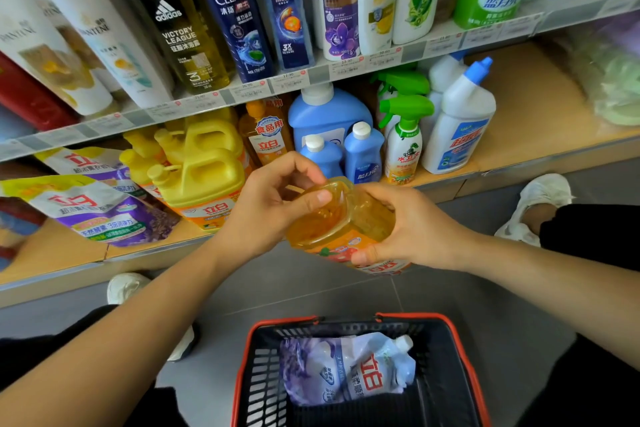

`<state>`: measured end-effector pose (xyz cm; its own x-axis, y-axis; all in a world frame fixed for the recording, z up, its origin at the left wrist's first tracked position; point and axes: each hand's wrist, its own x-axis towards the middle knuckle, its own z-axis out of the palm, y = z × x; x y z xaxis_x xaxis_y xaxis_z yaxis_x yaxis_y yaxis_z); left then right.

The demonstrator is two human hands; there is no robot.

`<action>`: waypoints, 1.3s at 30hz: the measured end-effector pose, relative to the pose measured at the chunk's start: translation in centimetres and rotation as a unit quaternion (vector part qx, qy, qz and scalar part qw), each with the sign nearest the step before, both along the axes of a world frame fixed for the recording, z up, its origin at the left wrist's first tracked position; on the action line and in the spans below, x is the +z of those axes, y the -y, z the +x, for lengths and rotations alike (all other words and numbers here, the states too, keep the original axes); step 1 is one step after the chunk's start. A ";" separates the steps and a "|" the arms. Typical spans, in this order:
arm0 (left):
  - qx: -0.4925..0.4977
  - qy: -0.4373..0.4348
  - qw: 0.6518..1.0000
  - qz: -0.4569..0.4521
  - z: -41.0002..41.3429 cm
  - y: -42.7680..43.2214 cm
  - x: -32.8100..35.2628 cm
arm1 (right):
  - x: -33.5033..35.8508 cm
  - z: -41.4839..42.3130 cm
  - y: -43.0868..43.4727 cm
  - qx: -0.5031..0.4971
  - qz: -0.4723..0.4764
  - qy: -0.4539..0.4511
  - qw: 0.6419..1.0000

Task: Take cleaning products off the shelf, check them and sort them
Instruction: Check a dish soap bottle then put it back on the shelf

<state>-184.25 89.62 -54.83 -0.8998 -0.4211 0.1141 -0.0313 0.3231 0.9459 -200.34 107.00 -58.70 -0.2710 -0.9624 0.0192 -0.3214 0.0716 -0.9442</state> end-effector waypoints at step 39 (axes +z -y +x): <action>-0.041 0.253 0.913 0.318 1.3 -4.2 -7.7 | 2.4 -3.1 1.6 -0.129 -0.099 0.324 0.932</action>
